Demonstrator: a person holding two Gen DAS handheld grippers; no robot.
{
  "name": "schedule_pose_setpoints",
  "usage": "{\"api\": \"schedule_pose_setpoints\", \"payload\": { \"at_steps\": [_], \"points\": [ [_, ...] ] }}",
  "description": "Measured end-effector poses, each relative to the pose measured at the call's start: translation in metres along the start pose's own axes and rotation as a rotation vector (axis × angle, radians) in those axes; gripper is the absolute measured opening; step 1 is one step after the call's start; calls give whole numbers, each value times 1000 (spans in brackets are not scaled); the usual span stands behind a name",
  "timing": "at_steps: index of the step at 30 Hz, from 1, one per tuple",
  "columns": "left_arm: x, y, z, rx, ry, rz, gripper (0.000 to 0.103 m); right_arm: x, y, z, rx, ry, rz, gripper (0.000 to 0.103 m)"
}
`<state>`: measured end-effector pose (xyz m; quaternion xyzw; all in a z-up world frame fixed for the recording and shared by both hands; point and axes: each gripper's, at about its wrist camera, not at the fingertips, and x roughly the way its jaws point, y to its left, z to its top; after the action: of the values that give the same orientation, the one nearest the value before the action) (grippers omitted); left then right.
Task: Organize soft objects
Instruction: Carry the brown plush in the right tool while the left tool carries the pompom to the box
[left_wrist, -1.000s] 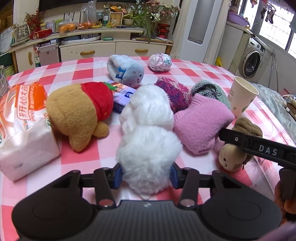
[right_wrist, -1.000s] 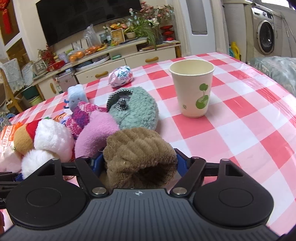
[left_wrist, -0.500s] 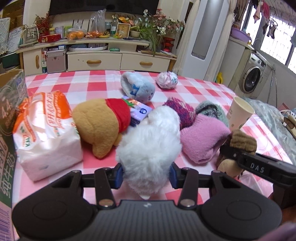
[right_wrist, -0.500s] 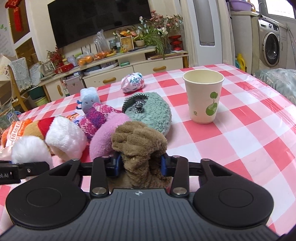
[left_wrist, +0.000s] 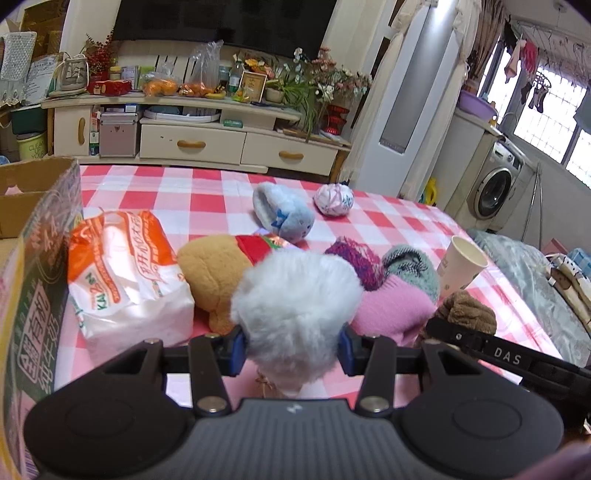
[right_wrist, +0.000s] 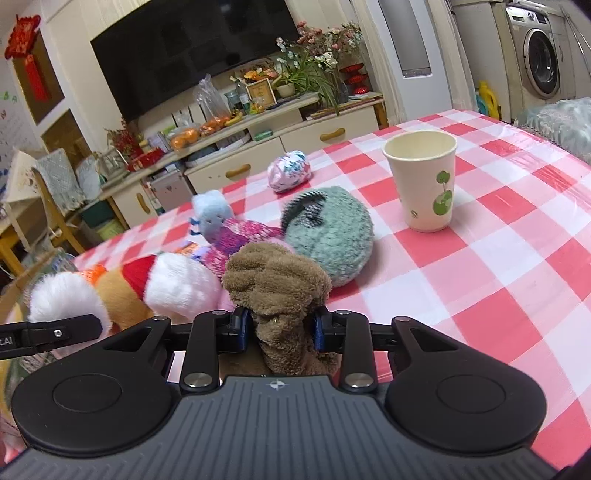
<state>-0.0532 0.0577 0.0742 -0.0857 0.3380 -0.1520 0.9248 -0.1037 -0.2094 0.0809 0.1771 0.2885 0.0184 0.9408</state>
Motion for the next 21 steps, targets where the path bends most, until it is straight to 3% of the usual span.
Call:
{"api": "schedule_pose_setpoints", "payload": {
  "at_steps": [13,21],
  "points": [
    [-33,21,11,-39,-79,-33,46,-10,33,6,15,5,108,38],
    [-54,41,22,-60,-146,-11,46,-14,68,14,-36,2,182,38]
  ]
}}
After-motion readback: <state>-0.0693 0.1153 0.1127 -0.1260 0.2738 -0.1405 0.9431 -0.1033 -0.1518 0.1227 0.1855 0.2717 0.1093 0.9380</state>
